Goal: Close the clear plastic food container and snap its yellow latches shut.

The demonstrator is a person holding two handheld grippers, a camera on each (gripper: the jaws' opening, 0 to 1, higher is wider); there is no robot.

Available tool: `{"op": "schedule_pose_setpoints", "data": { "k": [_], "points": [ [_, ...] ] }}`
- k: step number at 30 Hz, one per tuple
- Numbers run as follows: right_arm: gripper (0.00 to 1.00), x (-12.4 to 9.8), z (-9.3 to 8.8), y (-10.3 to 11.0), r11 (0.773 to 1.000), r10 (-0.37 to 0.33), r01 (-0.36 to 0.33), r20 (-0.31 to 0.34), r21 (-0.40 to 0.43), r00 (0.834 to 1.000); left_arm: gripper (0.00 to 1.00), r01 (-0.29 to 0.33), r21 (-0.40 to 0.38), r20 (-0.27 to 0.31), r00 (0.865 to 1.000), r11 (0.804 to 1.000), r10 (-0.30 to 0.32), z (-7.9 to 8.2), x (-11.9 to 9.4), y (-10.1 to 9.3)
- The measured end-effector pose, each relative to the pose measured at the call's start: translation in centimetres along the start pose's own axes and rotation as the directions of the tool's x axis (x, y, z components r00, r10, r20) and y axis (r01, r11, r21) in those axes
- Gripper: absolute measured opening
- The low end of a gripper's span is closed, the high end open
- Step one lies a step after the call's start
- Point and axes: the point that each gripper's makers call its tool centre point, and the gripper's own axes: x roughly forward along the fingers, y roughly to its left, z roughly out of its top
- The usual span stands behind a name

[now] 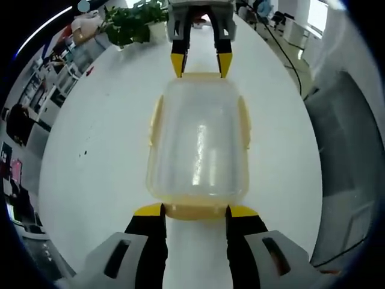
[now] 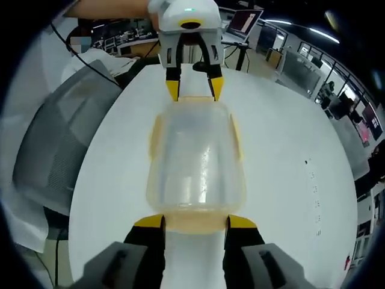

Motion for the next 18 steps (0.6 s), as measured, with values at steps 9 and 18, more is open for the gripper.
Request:
{"op": "schedule_pose_setpoints", "data": {
  "k": [9,18],
  "points": [
    [0.35,0.55,-0.51,0.09,1.000,0.023,-0.023,-0.006,0.008,1.000,0.36,0.014,-0.008,-0.005,1.000,1.000,-0.014,-0.04,0.62,-0.21],
    [0.36,1.04,-0.58,-0.09,0.999,0.037,-0.037,-0.001,0.008,0.999,0.36,0.017,-0.011,-0.010,1.000,1.000,-0.017,-0.42,1.00,-0.19]
  ]
}}
